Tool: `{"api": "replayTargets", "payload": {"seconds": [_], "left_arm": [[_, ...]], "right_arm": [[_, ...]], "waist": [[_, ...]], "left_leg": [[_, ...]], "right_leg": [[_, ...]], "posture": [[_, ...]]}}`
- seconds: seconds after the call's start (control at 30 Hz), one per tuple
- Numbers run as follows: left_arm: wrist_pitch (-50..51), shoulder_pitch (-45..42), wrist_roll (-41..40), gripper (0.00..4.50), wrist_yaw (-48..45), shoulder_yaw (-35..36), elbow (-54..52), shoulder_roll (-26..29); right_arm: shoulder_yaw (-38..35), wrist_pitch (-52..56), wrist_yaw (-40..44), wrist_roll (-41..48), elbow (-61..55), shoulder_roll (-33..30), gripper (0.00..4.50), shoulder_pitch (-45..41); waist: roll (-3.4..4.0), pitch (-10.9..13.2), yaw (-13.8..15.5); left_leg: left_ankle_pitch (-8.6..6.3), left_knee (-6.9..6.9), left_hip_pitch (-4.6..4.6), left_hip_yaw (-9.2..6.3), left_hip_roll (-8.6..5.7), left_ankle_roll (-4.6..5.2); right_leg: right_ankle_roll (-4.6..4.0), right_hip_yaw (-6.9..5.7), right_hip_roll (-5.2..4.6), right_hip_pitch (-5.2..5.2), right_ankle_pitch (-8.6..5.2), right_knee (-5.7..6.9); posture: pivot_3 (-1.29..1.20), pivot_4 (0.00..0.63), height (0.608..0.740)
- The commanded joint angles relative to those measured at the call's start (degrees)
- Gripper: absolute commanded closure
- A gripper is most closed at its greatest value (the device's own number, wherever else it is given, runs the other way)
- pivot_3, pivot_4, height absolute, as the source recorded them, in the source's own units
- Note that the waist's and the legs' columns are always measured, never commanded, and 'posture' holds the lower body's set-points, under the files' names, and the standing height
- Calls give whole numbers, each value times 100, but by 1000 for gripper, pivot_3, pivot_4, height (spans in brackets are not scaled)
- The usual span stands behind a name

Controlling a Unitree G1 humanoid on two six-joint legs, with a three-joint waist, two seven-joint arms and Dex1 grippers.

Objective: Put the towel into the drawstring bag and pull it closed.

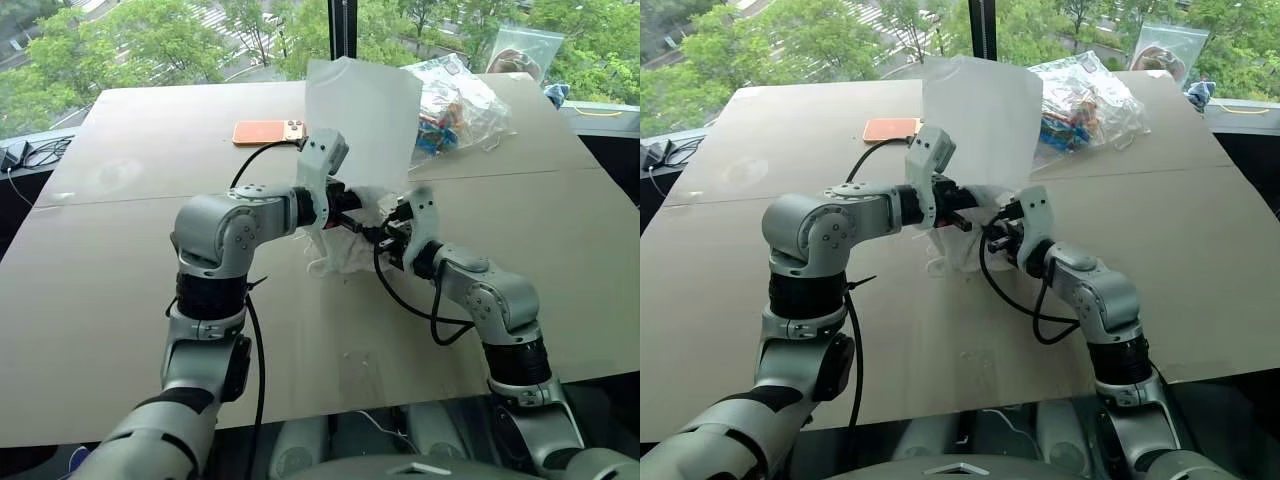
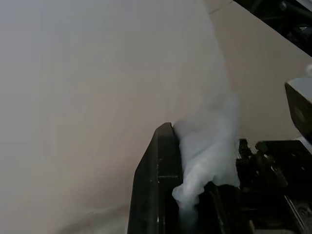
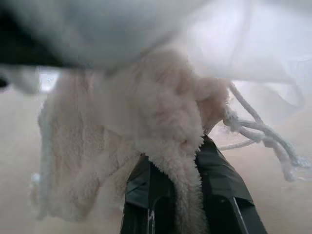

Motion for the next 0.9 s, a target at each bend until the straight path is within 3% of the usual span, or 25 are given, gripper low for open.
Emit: {"api": "replayTargets", "payload": {"seconds": [0.03, 0.27, 0.4, 0.57, 0.73, 0.9], "left_arm": [[251, 113, -137, 4500, -74, 59, -236, 227], [297, -9, -164, 4500, -45, 160, 38, 306], [449, -245, -476, 4500, 4, 877, 450, -140], [1471, -1094, -597, 4500, 495, 2102, 1373, -716], [1498, -1002, -1722, 4500, 661, 1534, 1776, -200], [1498, -1141, -2926, 4500, 1333, 1585, 2164, -296]], "right_arm": [[-746, 63, -294, 401, -171, 78, 4470, -162], [-836, 179, -283, 590, -315, -117, 4470, -93], [-460, 83, -10, 509, -550, -439, 4470, -8], [-584, 48, -254, 720, -710, -148, 4470, -15], [-994, 49, -556, 1133, -634, 316, 4470, -139], [139, -523, -192, 290, -126, 64, 4470, -380]], "waist": [[1, 0, 16], [2, 1, -17], [3, 1, -16], [2, 0, -19], [4, 0, -100], [4, 0, -127]], "left_leg": [[-3, 0, 0, 0, -3, 6], [-5, -1, 0, -3, -11, 10], [-6, -1, 0, -2, -14, 11], [-7, 0, -1, -3, -14, 13], [-3, 0, 1, -4, -10, 6], [-3, -1, -1, -3, -7, 7]], "right_leg": [[0, 0, -4, 0, 0, 0], [0, -5, 3, -2, 0, 2], [0, -4, 2, -2, 0, 1], [0, -7, 3, -1, 0, 2], [0, -3, 1, -3, 0, 7], [1, -1, -8, -7, 1, 8]], "posture": [[0, 150, 740], [0, 150, 740], [0, 150, 740], [0, 150, 740], [0, 150, 740], [0, 150, 740]]}}
